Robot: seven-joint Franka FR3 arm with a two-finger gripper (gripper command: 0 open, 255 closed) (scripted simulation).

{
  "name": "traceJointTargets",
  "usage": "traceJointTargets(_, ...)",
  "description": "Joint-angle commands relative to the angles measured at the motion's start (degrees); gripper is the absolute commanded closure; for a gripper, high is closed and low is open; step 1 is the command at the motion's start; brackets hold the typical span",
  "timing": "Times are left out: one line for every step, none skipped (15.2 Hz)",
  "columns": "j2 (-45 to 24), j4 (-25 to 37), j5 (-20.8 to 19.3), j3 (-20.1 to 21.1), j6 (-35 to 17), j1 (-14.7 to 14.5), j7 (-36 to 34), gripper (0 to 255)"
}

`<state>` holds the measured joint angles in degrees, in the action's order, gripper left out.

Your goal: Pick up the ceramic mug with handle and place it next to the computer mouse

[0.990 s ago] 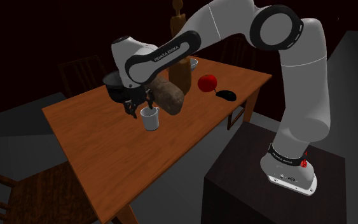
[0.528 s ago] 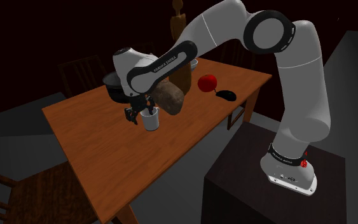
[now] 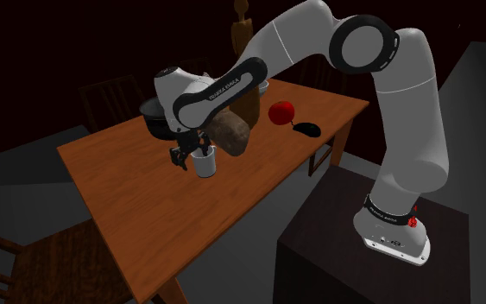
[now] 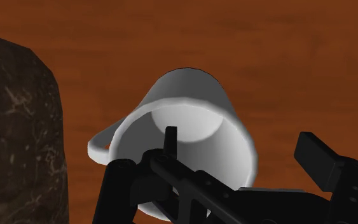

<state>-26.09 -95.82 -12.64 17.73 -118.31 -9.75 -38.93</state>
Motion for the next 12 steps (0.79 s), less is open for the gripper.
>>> traceJointTargets(0.0, 0.0, 0.0, 0.0, 0.0, 0.0, 0.0, 255)
traceJointTargets(0.0, 0.0, 0.0, 0.0, 0.0, 0.0, 0.0, 255)
traceJointTargets(0.0, 0.0, 0.0, 0.0, 0.0, 0.0, 0.0, 255)
traceJointTargets(0.0, 0.0, 0.0, 0.0, 0.0, 0.0, 0.0, 255)
traceJointTargets(0.0, 0.0, 0.0, 0.0, 0.0, 0.0, 0.0, 255)
traceJointTargets(0.0, 0.0, 0.0, 0.0, 0.0, 0.0, 0.0, 255)
traceJointTargets(0.0, 0.0, 0.0, 0.0, 0.0, 0.0, 0.0, 255)
traceJointTargets(0.0, 0.0, 0.0, 0.0, 0.0, 0.0, 0.0, 255)
traceJointTargets(0.0, 0.0, 0.0, 0.0, 0.0, 0.0, 0.0, 255)
traceJointTargets(0.0, 0.0, 0.0, 0.0, 0.0, 0.0, 0.0, 255)
traceJointTargets(0.3, 0.3, 0.1, 0.1, 0.6, 0.0, 0.1, 255)
traceJointTargets(0.6, 0.6, 0.3, 0.1, 1.2, 0.1, 0.2, 255)
